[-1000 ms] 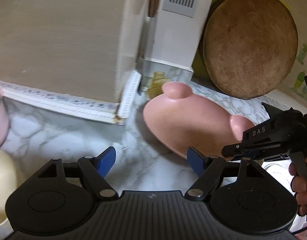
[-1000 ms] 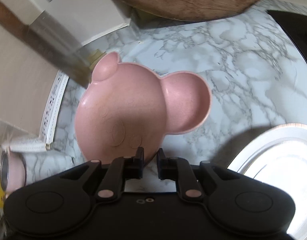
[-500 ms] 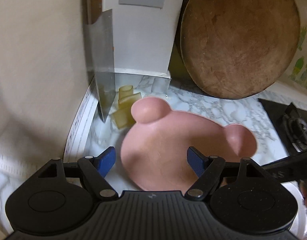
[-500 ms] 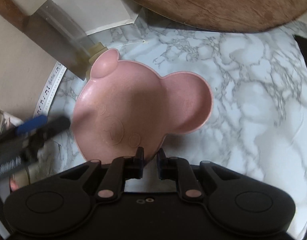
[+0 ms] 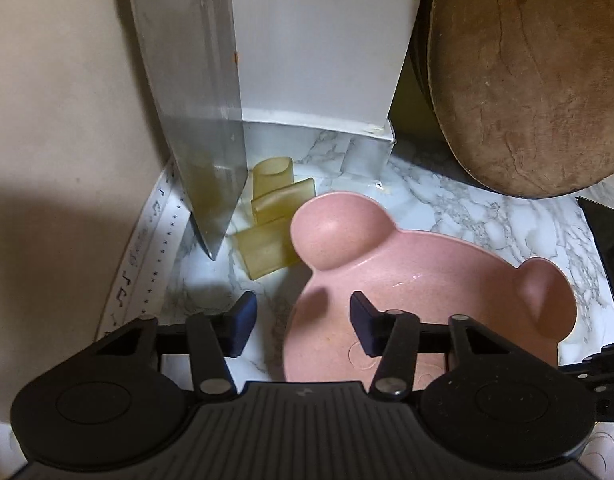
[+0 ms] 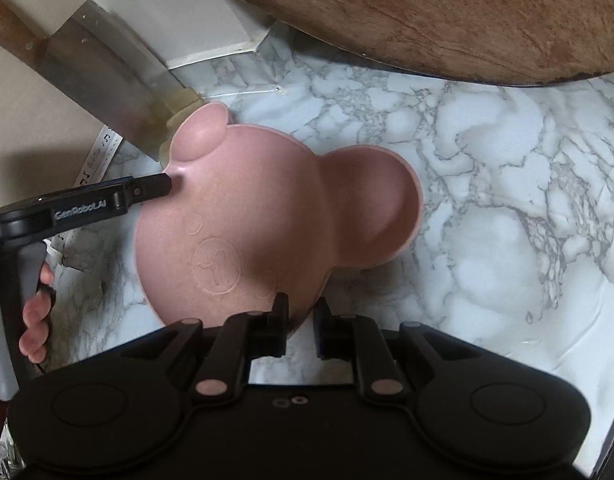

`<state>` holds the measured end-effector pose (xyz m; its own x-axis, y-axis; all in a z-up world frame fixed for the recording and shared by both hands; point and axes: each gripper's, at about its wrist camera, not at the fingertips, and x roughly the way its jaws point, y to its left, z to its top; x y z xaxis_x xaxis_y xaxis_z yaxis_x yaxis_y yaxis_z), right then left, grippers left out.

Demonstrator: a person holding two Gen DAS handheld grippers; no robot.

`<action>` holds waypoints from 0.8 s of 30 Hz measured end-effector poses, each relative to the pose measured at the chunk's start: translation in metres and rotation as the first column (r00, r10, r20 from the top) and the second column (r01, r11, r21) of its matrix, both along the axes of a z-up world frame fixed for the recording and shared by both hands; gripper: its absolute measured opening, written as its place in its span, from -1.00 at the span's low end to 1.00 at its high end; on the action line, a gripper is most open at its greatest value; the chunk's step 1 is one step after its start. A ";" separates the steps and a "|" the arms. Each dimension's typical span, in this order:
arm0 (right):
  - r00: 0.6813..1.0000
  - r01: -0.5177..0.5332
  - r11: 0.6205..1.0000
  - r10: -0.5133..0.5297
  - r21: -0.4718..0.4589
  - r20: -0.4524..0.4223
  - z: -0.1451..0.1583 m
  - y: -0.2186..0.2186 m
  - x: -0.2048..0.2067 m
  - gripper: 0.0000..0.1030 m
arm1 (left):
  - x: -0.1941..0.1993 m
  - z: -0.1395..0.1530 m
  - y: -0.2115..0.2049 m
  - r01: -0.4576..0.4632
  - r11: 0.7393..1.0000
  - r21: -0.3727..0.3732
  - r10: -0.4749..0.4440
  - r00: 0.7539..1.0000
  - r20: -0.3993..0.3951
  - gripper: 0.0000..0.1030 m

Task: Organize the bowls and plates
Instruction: 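Carry the pink bear plate with both grippers over the stacked white plates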

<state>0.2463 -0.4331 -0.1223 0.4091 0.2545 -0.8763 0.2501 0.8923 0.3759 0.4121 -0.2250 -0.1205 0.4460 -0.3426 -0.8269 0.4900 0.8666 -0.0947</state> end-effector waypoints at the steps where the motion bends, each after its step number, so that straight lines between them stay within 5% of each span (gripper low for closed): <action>1: 1.000 -0.007 1.000 0.007 0.001 0.000 0.000 0.000 0.000 -0.74 | 0.002 -0.002 -0.001 0.000 1.000 -0.005 0.000 1.000 -0.015 -0.25; 8: 1.000 -0.011 1.000 0.011 0.009 0.002 -0.003 -0.007 0.003 -0.74 | 0.011 -0.015 0.003 -0.045 0.998 -0.054 0.039 0.994 -0.106 -0.62; 24: 0.988 0.143 0.987 -0.139 -0.075 0.061 0.000 -0.022 -0.011 -0.86 | -0.010 -0.013 0.005 -0.070 0.994 -0.087 0.061 0.992 -0.108 -0.78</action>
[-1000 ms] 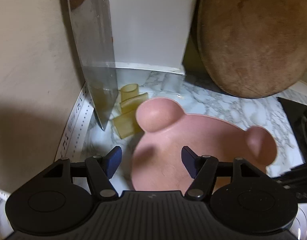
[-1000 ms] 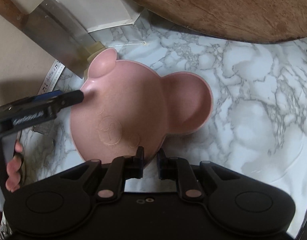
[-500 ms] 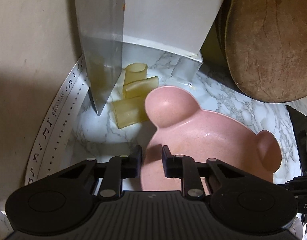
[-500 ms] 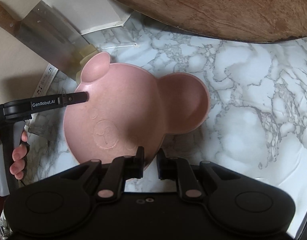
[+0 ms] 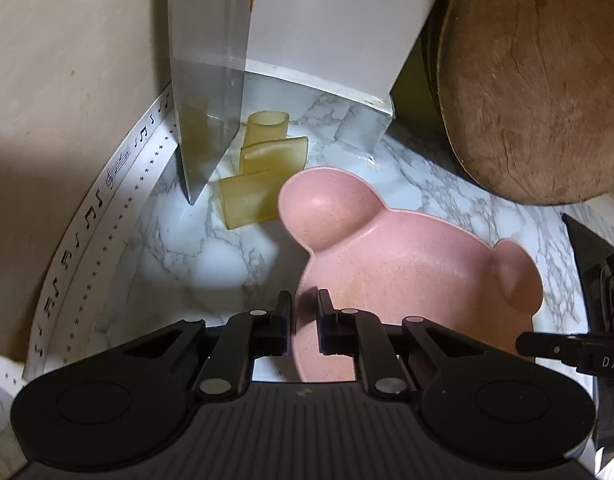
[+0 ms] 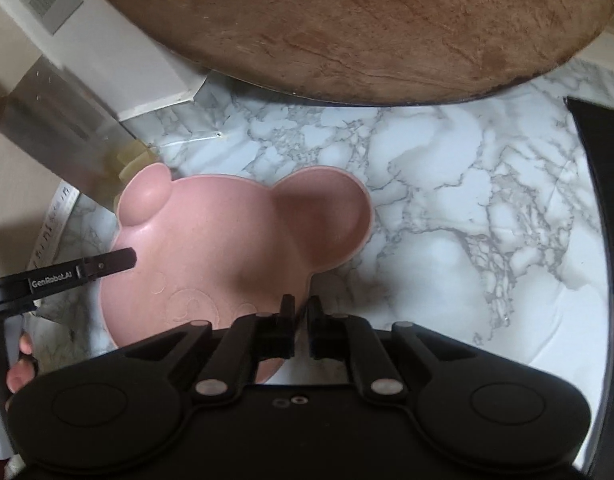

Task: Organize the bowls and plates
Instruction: 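Carry the pink bear plate with both grippers over the stacked white plates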

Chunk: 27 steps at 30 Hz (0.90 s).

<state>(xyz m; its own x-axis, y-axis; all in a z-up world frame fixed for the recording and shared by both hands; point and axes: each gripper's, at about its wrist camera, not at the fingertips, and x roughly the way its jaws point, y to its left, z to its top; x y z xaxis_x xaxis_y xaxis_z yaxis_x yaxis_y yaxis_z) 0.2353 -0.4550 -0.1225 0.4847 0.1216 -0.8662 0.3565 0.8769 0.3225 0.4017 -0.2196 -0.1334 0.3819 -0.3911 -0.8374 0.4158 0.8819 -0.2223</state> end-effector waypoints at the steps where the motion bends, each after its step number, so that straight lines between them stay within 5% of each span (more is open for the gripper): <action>1: 1.000 -0.006 1.000 0.006 -0.011 0.002 0.001 0.002 -0.001 -0.86 | -0.003 0.000 0.000 0.002 1.000 0.002 -0.002 1.000 0.001 -0.78; 13: 0.998 0.009 0.999 -0.007 -0.051 0.055 0.034 0.005 -0.040 -0.87 | -0.058 0.038 -0.008 0.022 1.000 -0.005 -0.022 0.997 0.077 -0.79; 27: 0.994 0.030 0.998 -0.025 -0.051 0.102 0.083 -0.003 -0.144 -0.88 | -0.166 0.077 -0.025 0.116 0.993 -0.015 -0.114 0.990 0.084 -0.79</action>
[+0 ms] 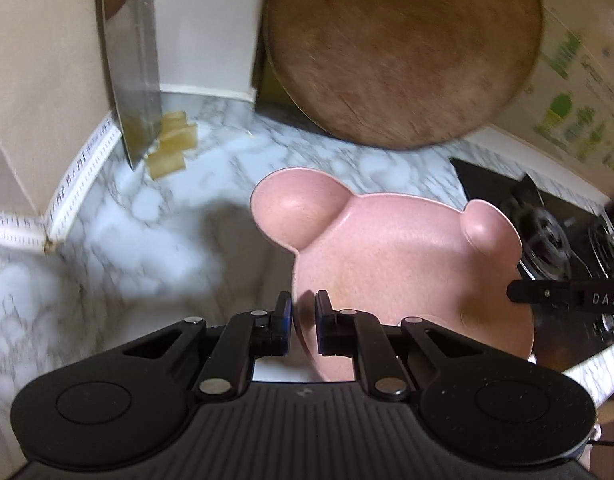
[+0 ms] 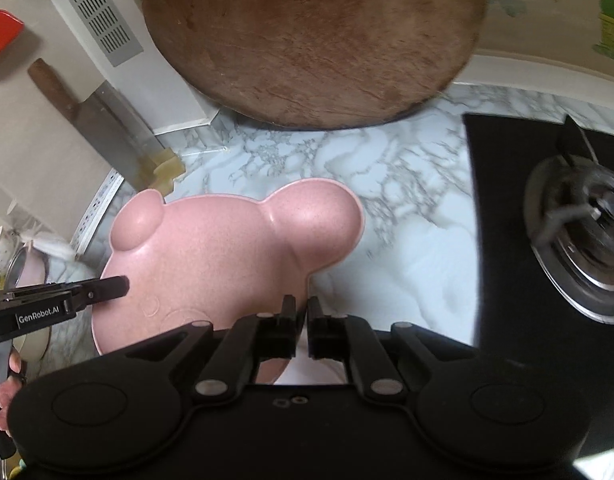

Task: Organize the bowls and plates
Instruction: 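Carry the pink bear plate with both grippers over the stacked white plates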

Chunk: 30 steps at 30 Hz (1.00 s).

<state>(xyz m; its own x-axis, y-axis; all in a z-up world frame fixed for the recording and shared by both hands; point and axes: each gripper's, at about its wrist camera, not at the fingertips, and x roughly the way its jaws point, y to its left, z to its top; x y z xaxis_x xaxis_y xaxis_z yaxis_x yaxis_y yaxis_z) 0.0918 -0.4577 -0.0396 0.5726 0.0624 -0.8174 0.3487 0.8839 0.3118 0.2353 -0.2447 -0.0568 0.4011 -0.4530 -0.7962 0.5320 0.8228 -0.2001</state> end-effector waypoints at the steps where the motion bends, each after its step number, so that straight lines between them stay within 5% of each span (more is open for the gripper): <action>1: 1.000 -0.001 1.000 0.001 -0.001 -0.002 0.001 0.000 -0.008 -0.88 | -0.008 0.001 -0.001 0.008 1.000 0.004 -0.008 1.000 0.000 -0.79; 13: 1.000 0.001 1.000 -0.001 0.017 -0.019 -0.016 -0.005 -0.067 -0.88 | -0.077 -0.006 -0.008 0.028 0.999 0.041 -0.029 0.999 0.021 -0.79; 30: 0.999 -0.037 0.999 0.036 -0.022 -0.033 -0.041 -0.003 -0.071 -0.88 | -0.092 -0.036 -0.014 -0.020 0.997 0.077 0.018 1.000 0.021 -0.79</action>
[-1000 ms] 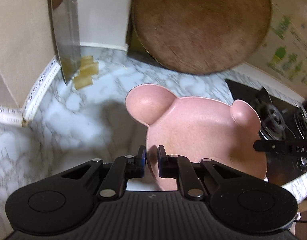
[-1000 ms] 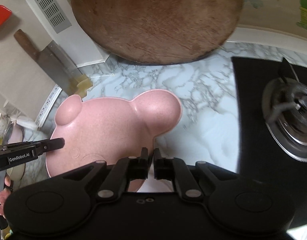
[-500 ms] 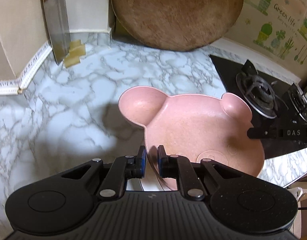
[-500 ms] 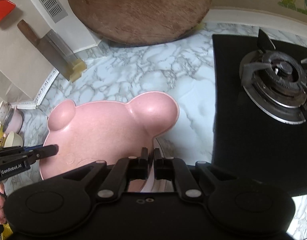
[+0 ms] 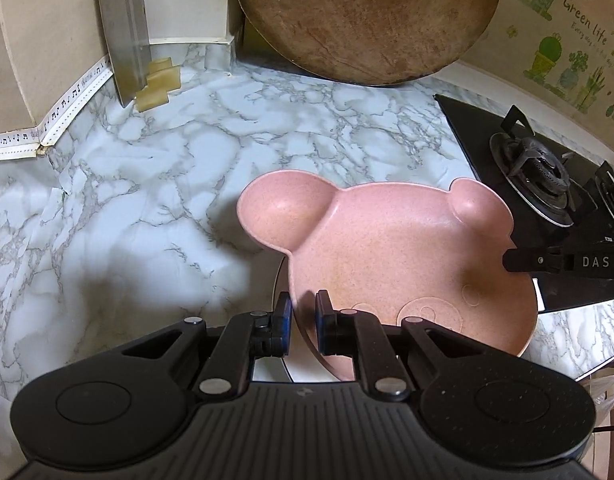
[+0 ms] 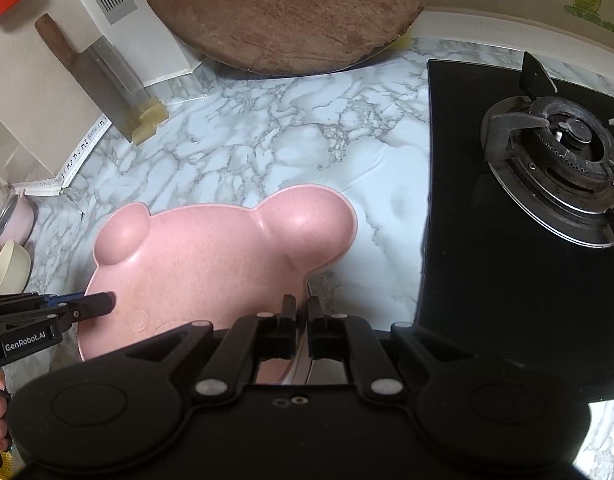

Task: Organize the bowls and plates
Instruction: 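Carry the pink bear plate with both grippers over the stacked white plates, then lower the pink plate onto the white plates and open both grippers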

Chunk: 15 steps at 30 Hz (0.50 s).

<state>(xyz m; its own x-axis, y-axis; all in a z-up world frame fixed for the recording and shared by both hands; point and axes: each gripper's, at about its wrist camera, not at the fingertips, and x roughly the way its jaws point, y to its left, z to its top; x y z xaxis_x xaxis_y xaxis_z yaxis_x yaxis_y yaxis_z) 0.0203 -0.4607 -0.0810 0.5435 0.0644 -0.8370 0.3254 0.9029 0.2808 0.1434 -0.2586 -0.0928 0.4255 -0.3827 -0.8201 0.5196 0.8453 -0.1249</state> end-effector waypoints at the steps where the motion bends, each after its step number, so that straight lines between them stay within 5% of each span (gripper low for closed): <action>1: 1.000 -0.003 1.000 0.003 -0.004 0.000 0.000 0.000 0.000 -0.87 | 0.000 -0.001 0.000 0.000 1.000 0.002 0.000 1.000 0.002 -0.79; 15: 1.000 -0.013 0.999 0.012 -0.029 -0.008 -0.006 0.006 0.003 -0.85 | 0.000 -0.008 0.001 0.001 1.000 0.009 0.000 1.000 -0.011 -0.78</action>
<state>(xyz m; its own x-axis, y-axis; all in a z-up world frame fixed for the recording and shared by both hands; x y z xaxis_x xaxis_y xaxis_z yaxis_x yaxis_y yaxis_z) 0.0236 -0.4551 -0.0873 0.5362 0.0465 -0.8428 0.3162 0.9147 0.2516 0.1436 -0.2571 -0.1006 0.4161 -0.3758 -0.8280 0.5186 0.8461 -0.1234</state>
